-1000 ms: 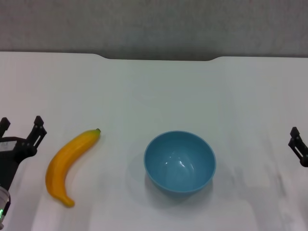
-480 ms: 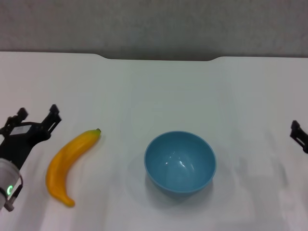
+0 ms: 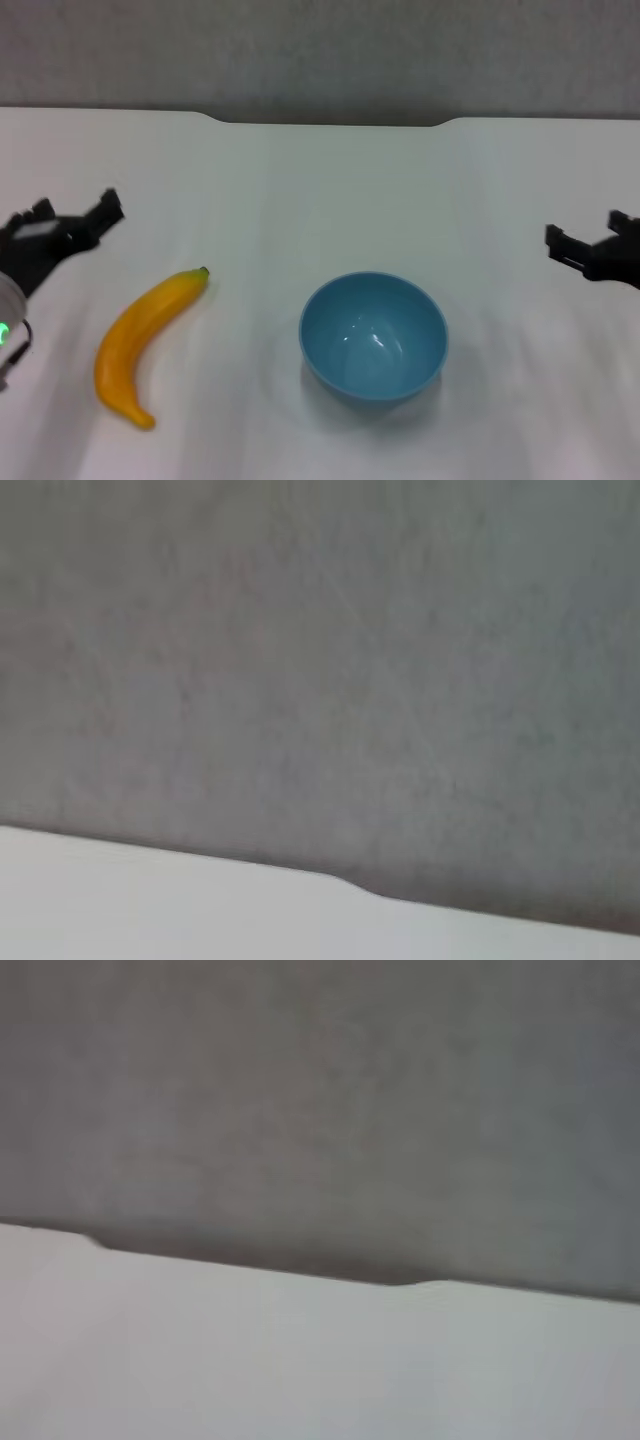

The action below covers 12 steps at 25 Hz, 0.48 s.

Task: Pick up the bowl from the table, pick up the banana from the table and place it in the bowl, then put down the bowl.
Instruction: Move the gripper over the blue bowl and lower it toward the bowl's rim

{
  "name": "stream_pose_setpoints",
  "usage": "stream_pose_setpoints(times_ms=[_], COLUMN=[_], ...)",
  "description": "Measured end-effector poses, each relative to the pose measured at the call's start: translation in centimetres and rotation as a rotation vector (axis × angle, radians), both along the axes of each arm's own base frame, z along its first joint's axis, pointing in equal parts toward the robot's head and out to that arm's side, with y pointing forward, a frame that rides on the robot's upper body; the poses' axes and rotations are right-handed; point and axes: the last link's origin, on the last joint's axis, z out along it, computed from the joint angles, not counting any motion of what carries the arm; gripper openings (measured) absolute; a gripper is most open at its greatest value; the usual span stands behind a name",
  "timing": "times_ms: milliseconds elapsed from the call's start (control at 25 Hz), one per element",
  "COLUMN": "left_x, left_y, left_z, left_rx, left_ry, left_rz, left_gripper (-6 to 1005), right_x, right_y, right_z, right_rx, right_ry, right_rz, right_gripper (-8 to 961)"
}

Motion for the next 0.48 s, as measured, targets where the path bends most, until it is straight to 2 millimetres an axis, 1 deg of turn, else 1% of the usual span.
stream_pose_setpoints(times_ms=[120,200,240,280,400,480], left_x=[0.5,0.4,0.4,0.3,0.1,0.0], left_y=[0.3,0.5,0.5,0.6,0.5,0.4], left_z=[1.4,2.3,2.3,2.5,2.7,2.7], left_rx=[-0.061,-0.148,-0.148,-0.157,-0.169,-0.176], left_ry=[-0.037,-0.101,-0.101,-0.095,-0.049,-0.021], left_rz=[0.014,0.025,0.025,0.023,0.01,0.002], left_gripper=[876,876,876,875,874,873], right_x=[-1.4,-2.3,-2.3,-2.4,-2.9,-3.8], right_y=[1.3,2.4,2.4,2.7,3.1,3.3], right_z=[0.4,-0.1,-0.1,-0.3,-1.3,-2.1], right_rx=[-0.094,-0.188,-0.188,-0.207,-0.244,-0.283], right_ry=[0.033,-0.005,-0.005,-0.043,-0.116,-0.162], right_rz=[-0.004,-0.059,-0.059,-0.084,-0.12,-0.122], right_gripper=[880,880,880,880,880,880])
